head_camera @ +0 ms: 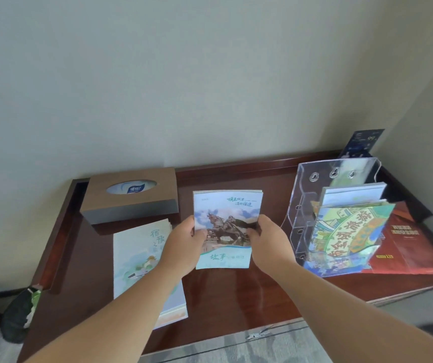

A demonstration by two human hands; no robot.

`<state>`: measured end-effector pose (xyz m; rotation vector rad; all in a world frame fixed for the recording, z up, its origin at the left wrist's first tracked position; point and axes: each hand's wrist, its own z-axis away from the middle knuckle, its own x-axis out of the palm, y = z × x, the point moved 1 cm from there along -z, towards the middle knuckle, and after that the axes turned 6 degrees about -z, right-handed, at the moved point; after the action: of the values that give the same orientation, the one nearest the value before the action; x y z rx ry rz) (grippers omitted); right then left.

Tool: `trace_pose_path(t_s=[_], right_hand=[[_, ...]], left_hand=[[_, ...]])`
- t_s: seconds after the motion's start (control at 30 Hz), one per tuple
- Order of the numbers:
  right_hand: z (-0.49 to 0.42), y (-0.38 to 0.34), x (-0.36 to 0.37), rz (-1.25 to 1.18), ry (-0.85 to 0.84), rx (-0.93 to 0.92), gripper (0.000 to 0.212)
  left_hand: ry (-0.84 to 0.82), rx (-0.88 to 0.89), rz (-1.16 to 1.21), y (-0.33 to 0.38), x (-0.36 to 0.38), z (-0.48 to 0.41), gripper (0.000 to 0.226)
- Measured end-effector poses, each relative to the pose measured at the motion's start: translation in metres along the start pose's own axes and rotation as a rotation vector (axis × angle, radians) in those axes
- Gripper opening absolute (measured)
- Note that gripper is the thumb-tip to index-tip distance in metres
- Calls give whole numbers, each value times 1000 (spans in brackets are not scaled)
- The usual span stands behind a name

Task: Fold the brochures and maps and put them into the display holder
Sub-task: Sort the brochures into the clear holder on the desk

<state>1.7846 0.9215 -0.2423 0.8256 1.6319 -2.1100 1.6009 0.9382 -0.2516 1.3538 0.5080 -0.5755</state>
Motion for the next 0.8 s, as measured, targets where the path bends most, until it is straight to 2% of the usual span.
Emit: trace_pose_path(t_s=[0.1,0.17,0.3,0.43,0.63,0.73,0.8], right_hand=[[-5,-20,-21,-4,33,-72,8],[-11,-39,-44,-2,81,-149,4],[-24,-79,-111,31,165,-298,15],[-38,-96,-187,39,198,-374,7],[-64,-66,-271,31,239,-426,30],[-80,-39,-293,-11,187,-414,28],[-90,-19,-300,-45,141,-396,18]], left_hand=[[40,86,3,19,-16,-10,8],[69,175,1,44,-32,-20,14],[106,265,72,109,-57,-36,12],[130,362,161,177,-54,-37,18],[214,384,197,251,-1,-35,19],[239,360,188,269,33,-33,16],[240,320,157,275,52,-33,12]])
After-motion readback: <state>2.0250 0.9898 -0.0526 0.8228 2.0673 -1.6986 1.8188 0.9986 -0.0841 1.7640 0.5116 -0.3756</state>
